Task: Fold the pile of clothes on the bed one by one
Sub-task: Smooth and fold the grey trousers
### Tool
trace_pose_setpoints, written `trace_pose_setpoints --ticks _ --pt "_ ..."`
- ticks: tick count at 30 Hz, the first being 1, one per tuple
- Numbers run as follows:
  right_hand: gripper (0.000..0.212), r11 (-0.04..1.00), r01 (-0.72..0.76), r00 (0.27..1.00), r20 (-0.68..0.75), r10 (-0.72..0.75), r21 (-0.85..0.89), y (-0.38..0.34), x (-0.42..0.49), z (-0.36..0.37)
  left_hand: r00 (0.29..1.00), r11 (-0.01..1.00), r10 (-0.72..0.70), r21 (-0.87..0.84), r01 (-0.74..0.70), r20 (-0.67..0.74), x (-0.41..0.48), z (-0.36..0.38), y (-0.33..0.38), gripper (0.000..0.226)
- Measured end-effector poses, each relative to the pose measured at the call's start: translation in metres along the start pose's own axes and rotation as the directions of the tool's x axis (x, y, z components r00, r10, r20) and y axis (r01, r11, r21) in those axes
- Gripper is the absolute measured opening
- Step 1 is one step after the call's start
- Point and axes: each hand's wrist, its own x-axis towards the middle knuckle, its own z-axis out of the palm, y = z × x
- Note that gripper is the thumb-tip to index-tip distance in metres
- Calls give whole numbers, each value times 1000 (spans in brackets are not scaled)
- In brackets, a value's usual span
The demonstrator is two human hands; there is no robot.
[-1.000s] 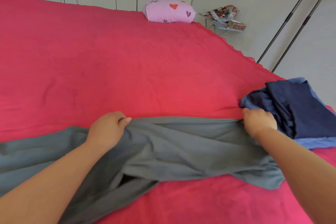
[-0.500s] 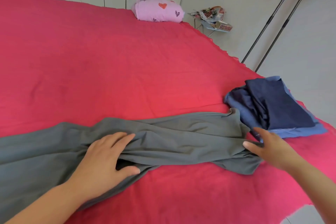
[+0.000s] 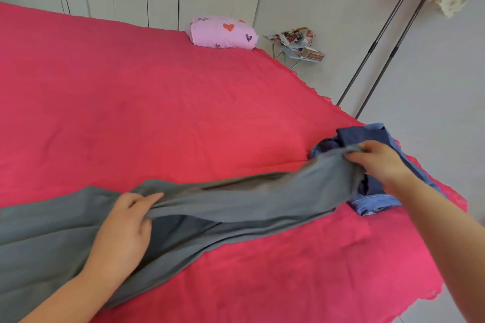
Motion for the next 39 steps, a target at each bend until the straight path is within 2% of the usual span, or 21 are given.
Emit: trace_pose_setpoints --ticks 2,3,4,6,7,8,9,11,14,16,18,20,23,26,28,30,32,34,36,37,39 --pt "18 992 -4 998 -61 12 130 -10 22 1 996 998 55 14 -54 -66 -1 -3 0 56" --pt "16 990 3 995 -98 11 140 -13 29 5 994 995 94 30 -92 -61 -3 -1 -1 60" --pt "14 995 16 992 -127 -3 97 -14 36 10 989 988 143 62 -141 -29 -7 2 -3 64" --pt "9 982 -17 994 -113 -5 -186 -9 41 26 964 954 240 154 -256 115 -17 16 -9 74" --pt "14 940 -66 994 -106 32 -335 -2 39 36 941 930 269 198 -309 203 -22 24 -12 83" --pt "27 894 -129 990 -114 88 -429 8 38 47 921 909 277 237 -344 275 -27 30 -15 93" --pt "38 864 -175 984 -113 138 -473 17 34 56 905 893 281 258 -368 319 -28 34 -18 98" --pt "47 847 -169 985 -77 151 -504 34 26 72 879 871 314 258 -417 360 -28 35 -21 100" --pt "46 823 -147 989 -72 128 -548 49 14 79 850 851 352 245 -465 391 -27 30 -22 96" --pt "46 764 -136 990 -106 89 -631 45 4 74 859 868 338 225 -443 384 -28 29 -25 91" --pt "57 716 -36 994 -102 -49 -697 36 -7 74 865 877 359 192 -442 349 -30 28 -28 84" --pt "62 702 205 968 34 -250 -682 23 -23 88 858 863 404 179 -472 317 -33 27 -26 65" --pt "64 671 566 823 382 -421 -480 -1 -65 136 846 840 434 201 -504 311 -43 24 -22 48" --pt "64 640 728 651 543 -530 -247 -27 -117 183 848 828 431 240 -508 308 -52 7 -27 42" --pt "62 606 765 592 607 -530 -216 -30 -141 200 852 830 410 253 -497 327 -59 -8 -36 40" --pt "64 592 754 612 629 -479 -283 -27 -150 202 865 845 359 272 -460 350 -68 -26 -48 41" --pt "54 587 711 682 586 -438 -388 -32 -152 190 896 883 300 260 -390 328 -71 -42 -60 43" --pt "47 518 648 754 565 -334 -559 -47 -149 175 943 939 226 203 -279 246 -68 -56 -69 46" --pt "47 482 596 800 524 -292 -642 -64 -146 170 972 963 170 181 -198 159 -58 -66 -75 47" --pt "43 487 579 814 496 -302 -654 -70 -144 172 980 969 146 179 -168 135 -51 -69 -78 47" --pt "30 575 576 817 432 -381 -581 -77 -133 187 986 976 97 180 -121 134 -36 -73 -84 54"
